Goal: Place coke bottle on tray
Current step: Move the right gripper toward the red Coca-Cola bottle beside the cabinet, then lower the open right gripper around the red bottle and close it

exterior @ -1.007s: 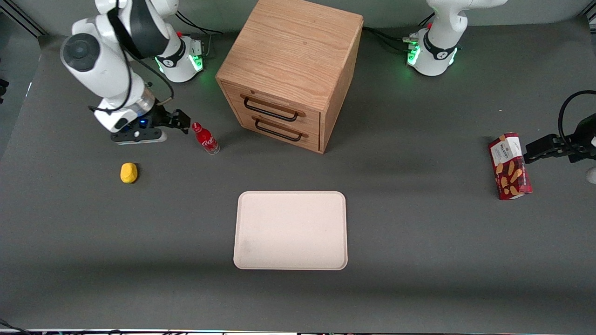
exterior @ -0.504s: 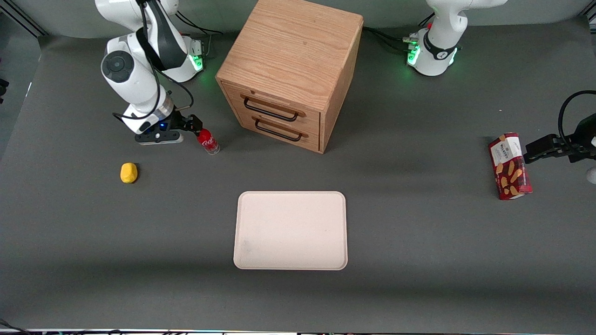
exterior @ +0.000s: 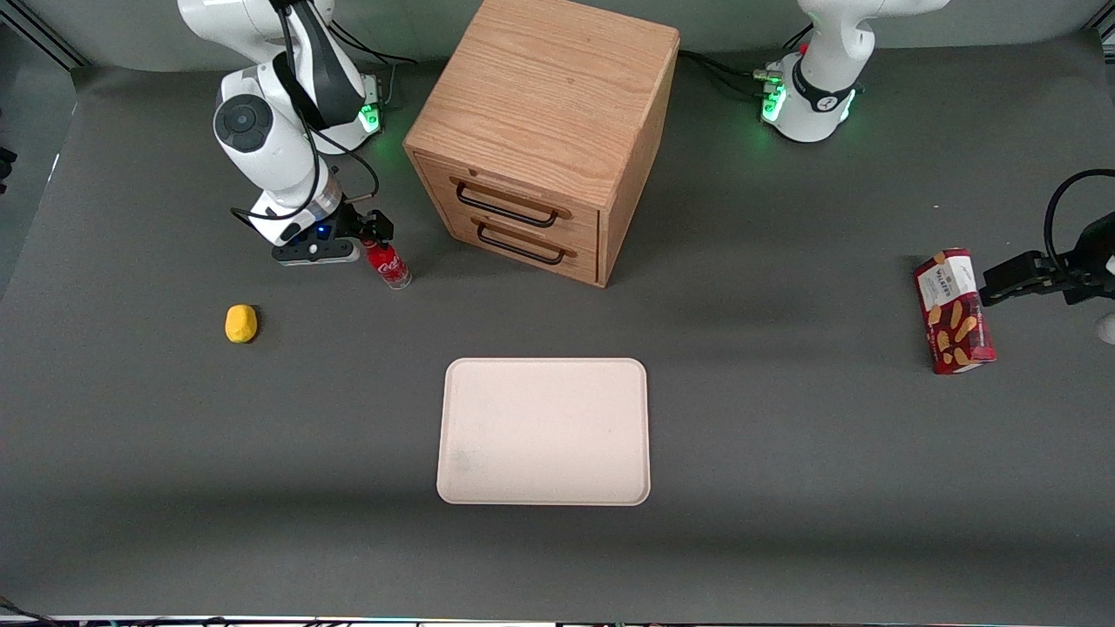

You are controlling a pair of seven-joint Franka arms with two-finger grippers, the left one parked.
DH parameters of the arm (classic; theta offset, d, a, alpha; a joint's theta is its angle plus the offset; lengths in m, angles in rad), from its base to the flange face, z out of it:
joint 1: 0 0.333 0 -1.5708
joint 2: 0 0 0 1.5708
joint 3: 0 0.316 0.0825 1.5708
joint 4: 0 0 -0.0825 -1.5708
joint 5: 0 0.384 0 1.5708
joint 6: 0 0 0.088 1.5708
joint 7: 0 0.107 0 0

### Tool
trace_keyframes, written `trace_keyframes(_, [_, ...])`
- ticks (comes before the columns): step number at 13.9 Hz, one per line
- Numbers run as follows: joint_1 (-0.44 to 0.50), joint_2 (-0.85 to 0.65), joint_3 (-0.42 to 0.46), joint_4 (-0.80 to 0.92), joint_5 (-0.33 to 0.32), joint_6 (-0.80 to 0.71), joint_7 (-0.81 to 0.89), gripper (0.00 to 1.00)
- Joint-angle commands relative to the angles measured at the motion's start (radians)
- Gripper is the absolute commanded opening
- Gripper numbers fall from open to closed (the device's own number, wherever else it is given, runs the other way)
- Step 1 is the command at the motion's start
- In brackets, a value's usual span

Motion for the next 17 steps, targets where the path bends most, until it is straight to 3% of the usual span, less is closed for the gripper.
trace_keyframes(1, [-0.006,0.006,0.009,-0.008,0.021,0.015,0.016,1.00])
trace_keyframes(8, [-0.006,0.027,0.009,-0.008,0.023,0.015,0.016,1.00])
trace_keyframes(13, [-0.005,0.050,0.011,-0.007,0.026,0.022,0.016,0.93])
trace_keyframes(15, [-0.005,0.053,0.011,-0.007,0.079,0.022,0.004,0.93])
trace_keyframes(17, [-0.005,0.053,0.023,-0.007,0.080,0.020,0.003,0.93])
